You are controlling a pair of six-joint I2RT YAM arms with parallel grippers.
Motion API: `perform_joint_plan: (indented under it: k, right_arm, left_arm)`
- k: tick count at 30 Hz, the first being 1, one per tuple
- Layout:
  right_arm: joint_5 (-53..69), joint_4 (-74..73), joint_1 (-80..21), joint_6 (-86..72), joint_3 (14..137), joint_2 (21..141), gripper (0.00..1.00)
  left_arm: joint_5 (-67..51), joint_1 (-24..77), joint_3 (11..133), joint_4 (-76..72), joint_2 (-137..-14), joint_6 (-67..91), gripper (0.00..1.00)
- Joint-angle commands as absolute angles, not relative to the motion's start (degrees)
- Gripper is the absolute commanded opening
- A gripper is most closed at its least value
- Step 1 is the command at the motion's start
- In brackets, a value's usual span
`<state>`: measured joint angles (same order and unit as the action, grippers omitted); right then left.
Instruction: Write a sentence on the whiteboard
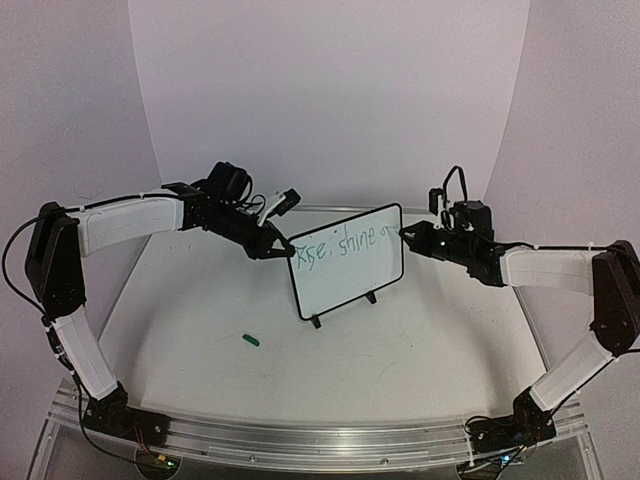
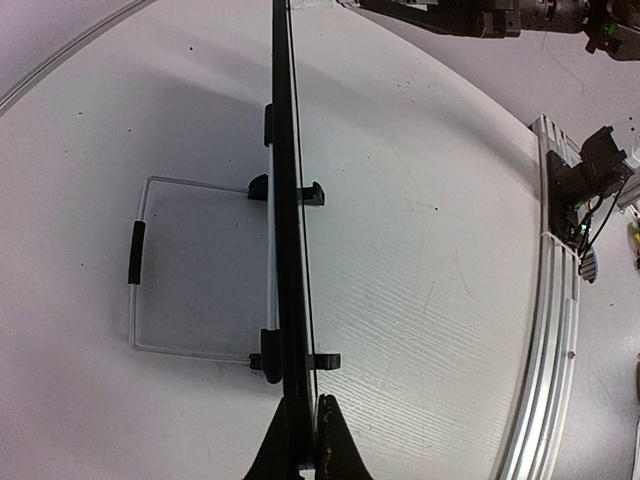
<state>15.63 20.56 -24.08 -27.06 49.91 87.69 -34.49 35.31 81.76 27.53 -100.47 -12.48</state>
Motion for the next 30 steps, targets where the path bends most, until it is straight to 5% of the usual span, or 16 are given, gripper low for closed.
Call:
perform_joint_plan:
  k: [1,30]
  right_arm:
    - [15.45,22.06,-23.90,-27.54,47.91,88.72,0.00]
    - [15.00,23.83,-23.84,-27.63,51.58,86.29,0.00]
  left_arm:
    - [-31.54,36.39,81.47,33.53,-102.60,-15.41,0.00]
    - [-31.49,36.47,81.47,33.49,-102.92,-15.44,0.00]
